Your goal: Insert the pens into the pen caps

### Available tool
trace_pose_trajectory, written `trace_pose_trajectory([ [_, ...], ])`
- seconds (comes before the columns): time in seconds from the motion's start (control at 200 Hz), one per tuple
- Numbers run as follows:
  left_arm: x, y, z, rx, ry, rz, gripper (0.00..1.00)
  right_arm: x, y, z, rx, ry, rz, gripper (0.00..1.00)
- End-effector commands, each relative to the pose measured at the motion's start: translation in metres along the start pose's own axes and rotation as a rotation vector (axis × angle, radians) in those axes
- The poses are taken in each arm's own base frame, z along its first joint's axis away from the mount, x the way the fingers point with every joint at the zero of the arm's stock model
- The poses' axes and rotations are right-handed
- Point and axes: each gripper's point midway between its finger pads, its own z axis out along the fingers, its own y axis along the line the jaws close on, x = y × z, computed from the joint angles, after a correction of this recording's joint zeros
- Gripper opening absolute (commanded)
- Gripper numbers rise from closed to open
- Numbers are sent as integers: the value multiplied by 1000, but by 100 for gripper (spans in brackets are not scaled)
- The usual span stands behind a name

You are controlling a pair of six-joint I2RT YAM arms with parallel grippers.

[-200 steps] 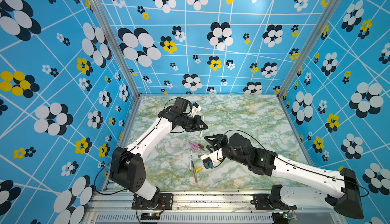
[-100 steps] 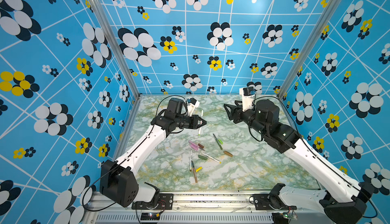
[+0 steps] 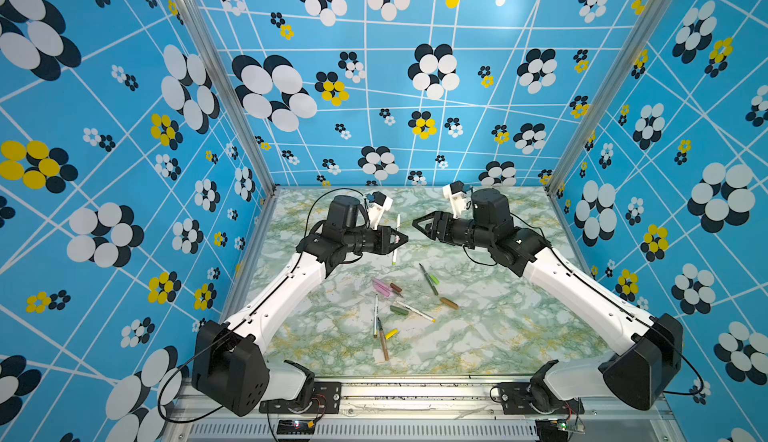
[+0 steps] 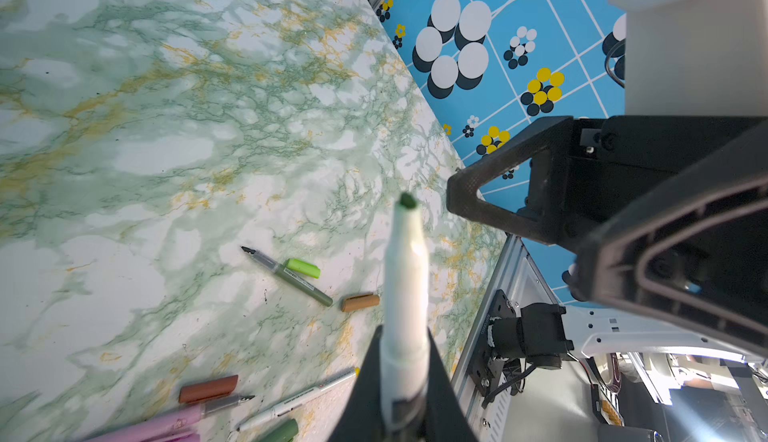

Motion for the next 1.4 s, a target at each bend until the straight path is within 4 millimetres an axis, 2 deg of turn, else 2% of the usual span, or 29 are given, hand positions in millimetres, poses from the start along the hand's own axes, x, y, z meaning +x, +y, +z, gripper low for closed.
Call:
trace_pose_trajectory([
  [0.0, -2, -7, 1, 22, -13, 27, 0, -9, 23, 5, -75, -1, -15, 62],
  [0.31, -2, -10, 4, 32, -8, 28, 0, -10, 23, 34, -64, 27, -22, 56],
  [0.615, -2, -10, 9, 47, 1, 19, 0, -5, 23, 51, -64, 52, -30, 46],
  [0.89, -5, -5, 14, 34, 1, 4, 0, 3, 21, 57, -53, 75, -41, 19],
  [1.119, -7, -5, 17, 47, 3, -8, 0, 1, 20, 57, -41, 75, -51, 4],
  [1.189, -8, -5, 17, 46, -1, -10, 0, -1, 21, 56, -37, 70, -52, 0],
  [1.344, -9, -6, 16, 50, -3, -13, 0, -5, 21, 54, -21, 56, -63, 0],
  [1.394, -6, -7, 16, 54, 7, -18, 13, -8, 22, 52, -11, 47, -74, 0],
])
